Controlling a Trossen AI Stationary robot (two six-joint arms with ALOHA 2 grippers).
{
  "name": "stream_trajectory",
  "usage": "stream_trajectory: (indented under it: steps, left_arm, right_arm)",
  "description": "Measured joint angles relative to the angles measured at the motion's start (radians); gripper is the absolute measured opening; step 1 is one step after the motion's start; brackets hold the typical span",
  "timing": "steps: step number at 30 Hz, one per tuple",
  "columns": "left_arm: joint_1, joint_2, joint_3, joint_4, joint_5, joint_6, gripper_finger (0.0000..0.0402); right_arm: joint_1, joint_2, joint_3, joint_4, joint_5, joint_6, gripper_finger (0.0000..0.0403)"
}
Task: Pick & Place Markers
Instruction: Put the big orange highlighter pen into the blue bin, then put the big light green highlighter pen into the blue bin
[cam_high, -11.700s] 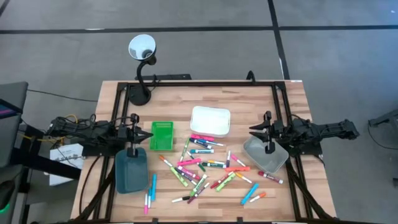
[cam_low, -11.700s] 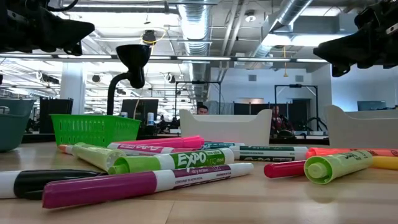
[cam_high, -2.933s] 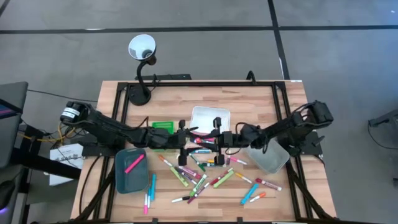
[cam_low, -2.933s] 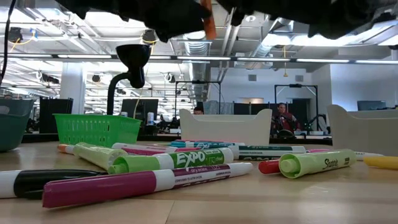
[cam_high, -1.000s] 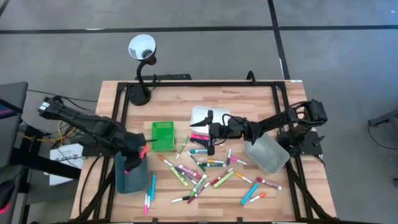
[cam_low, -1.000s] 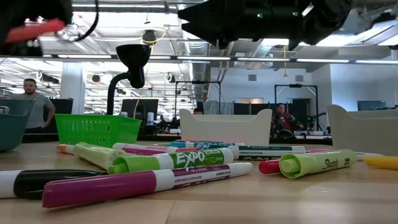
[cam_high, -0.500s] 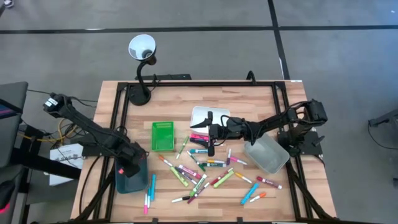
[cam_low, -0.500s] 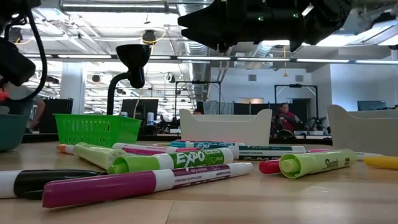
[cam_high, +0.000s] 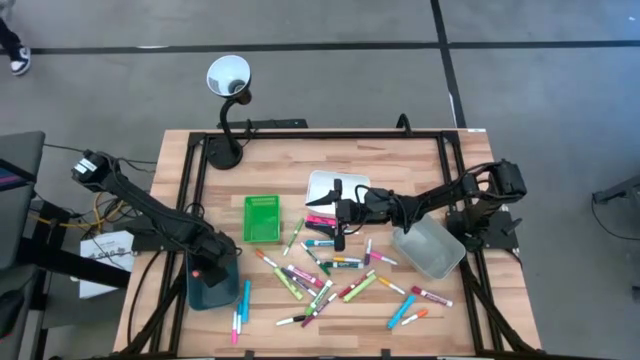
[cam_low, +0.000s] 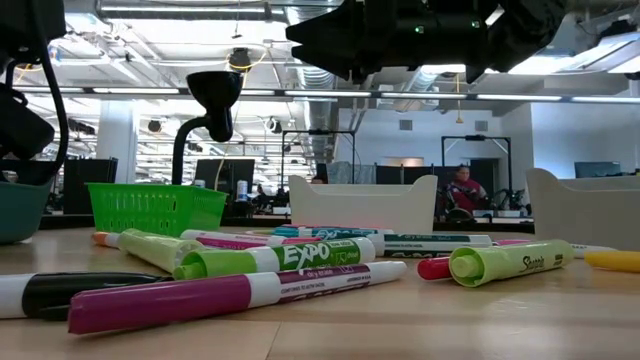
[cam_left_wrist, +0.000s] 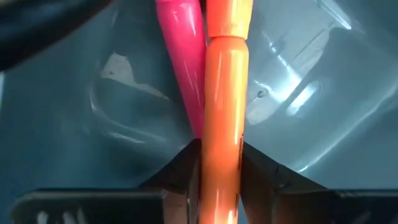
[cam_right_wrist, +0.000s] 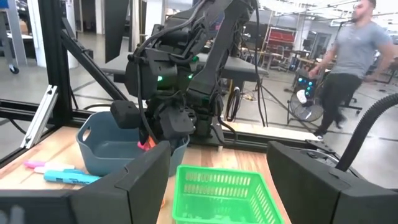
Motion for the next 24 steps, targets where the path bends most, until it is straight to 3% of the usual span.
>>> stream_trajectory:
  steps: [10,19,24]
  left_arm:
    - [0.000,-0.001,0.014,0.020,0.023,-0.006,0.0096]
    - [0.000,-0.001,0.015,0.024,0.011,-0.005,0.0190]
    - [0.020,-0.002,0.033,0.022,0.003,-0.011,0.0205]
  right_arm:
    - [0.001,0.000,0.016,0.000,-0.002,0.000,0.0260]
    - [0.002,0.000,0.019,0.000,-0.054,0.000,0.0260]
    - [0.001,0.000,0.020,0.030,-0.054,-0.001,0.0260]
